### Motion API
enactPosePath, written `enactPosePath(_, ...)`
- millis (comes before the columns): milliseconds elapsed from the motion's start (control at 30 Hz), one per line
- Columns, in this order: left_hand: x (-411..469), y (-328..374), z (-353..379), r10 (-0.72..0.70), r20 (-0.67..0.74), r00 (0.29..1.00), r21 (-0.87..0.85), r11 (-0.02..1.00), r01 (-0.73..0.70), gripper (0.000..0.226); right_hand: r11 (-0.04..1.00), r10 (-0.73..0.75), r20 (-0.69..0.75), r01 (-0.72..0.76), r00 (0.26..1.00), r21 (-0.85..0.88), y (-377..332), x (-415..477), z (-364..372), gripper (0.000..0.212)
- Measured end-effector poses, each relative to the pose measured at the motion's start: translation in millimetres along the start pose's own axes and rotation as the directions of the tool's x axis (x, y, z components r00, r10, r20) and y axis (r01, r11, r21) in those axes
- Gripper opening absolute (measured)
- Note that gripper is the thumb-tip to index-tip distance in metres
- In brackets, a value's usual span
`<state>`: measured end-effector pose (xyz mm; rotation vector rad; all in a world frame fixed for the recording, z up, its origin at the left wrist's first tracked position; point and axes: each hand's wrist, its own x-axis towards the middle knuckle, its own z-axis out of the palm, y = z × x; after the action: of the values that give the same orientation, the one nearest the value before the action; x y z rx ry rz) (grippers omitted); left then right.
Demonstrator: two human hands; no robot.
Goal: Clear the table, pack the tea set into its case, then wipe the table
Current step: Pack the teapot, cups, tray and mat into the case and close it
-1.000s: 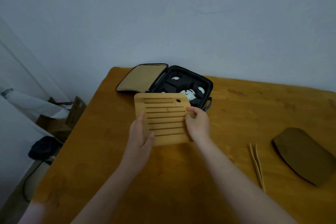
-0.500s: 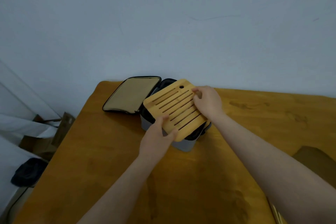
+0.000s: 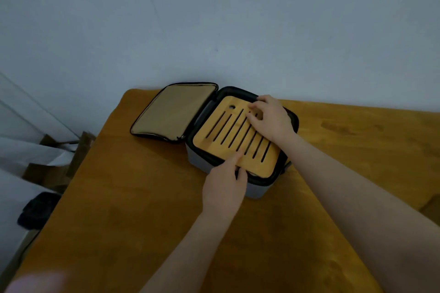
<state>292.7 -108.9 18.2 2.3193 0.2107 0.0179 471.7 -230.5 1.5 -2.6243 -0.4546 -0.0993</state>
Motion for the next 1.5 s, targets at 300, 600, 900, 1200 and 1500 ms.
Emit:
enactPosePath(300, 15, -9, -10, 0.214, -0.032, 0.976, 0.582, 0.798, -0.156, 0.022, 0.945, -0.244, -0.208, 0.184, 0.947, -0.27, 8, -15, 9, 0.029)
enactPosePath(600, 5, -17, -7, -0.096, -0.147, 0.984, 0.219, 0.967, 0.128, 0.068, 0.964, 0.262, 0.006, -0.262, 0.965, 0.036, 34, -29, -13, 0.045)
enactPosePath(900, 4, -14, 9, -0.593, 0.19, 0.783, -0.588, 0.57, 0.574, 0.064, 0.934, 0.352, 0.053, -0.347, 0.934, -0.087, 39, -33, -30, 0.026)
enactPosePath(1200, -3, -13, -2, -0.556, 0.123, 0.822, -0.41, 0.726, 0.552, 0.024, 0.907, 0.421, -0.027, -0.419, 0.907, 0.052, 35, -81, -36, 0.035)
enactPosePath(1500, -31, -19, -16, -0.473, 0.12, 0.873, -0.118, 0.866, 0.485, 0.012, 0.853, 0.517, -0.098, -0.504, 0.85, 0.135, 16, -169, -43, 0.041)
